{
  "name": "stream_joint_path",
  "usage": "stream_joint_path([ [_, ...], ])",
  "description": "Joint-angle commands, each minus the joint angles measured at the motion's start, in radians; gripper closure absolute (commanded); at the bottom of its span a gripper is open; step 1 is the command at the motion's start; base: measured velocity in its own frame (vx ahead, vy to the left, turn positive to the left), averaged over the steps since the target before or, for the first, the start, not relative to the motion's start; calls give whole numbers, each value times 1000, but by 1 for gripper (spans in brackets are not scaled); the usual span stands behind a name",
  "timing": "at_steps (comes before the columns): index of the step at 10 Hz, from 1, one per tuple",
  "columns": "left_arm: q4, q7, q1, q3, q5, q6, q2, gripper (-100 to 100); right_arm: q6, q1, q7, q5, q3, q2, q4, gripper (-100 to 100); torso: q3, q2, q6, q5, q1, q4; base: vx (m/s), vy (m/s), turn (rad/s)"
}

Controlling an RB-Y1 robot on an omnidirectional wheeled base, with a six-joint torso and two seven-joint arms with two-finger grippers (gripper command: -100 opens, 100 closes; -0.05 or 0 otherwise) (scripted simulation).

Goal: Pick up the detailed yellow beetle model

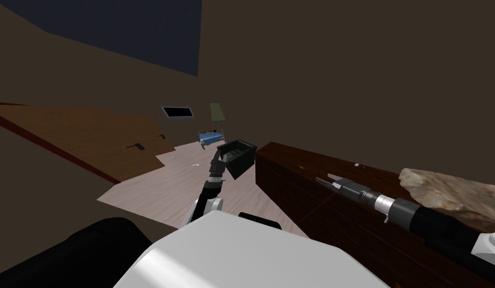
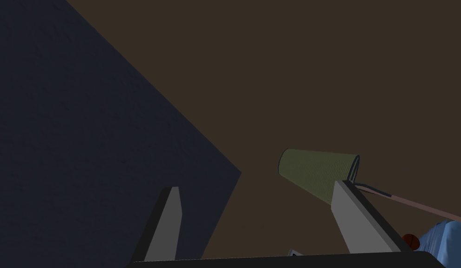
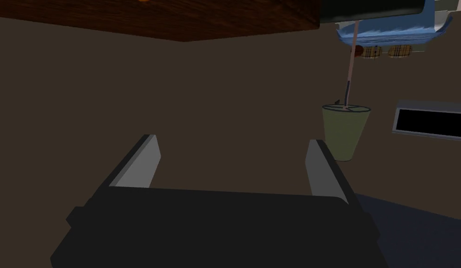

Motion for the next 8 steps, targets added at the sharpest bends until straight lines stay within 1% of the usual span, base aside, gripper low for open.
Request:
stream_joint_path([
  [1, 0, 0, 0, 0, 0, 0, 0, 0, -20, 24, -15, 36, -10, -50, 34, -100, 0, 0, 0, 0, 0, 0, 64, 43, 111],
  [2, 0, 0, 0, 0, 0, 0, 0, 0, -20, 24, -15, 36, -10, -75, 34, -100, -1, -1, 0, 0, 0, 0, 54, 45, 52],
  [3, 0, 0, 0, 0, 0, 0, 0, 0, -34, 47, -29, 67, -17, -112, 61, -100, 0, -1, 0, 0, 1, 0, 86, 61, 71],
  [4, 0, 0, 0, 0, 0, 0, 0, 0, -34, 47, -29, 67, -17, -127, 61, -100, -1, -2, 0, 0, 1, 0, 82, 43, 49],
  [6, 0, 0, 0, 0, 0, 0, 0, 0, -62, 95, -54, 123, -26, -205, 112, -100, -2, -3, 0, 0, 0, -1, 114, 58, 117],
  [7, 0, 0, 0, 0, 0, 0, 0, 0, -62, 95, -54, 123, -26, -221, 112, -100, -3, -5, 0, 0, 2, -1, 120, 49, 21],
  [8, 0, 0, 0, 0, 0, 0, 0, 0, -77, 120, -65, 149, -29, -258, 137, -100, -3, -5, 0, 0, 1, -1, 111, 38, 62],
])
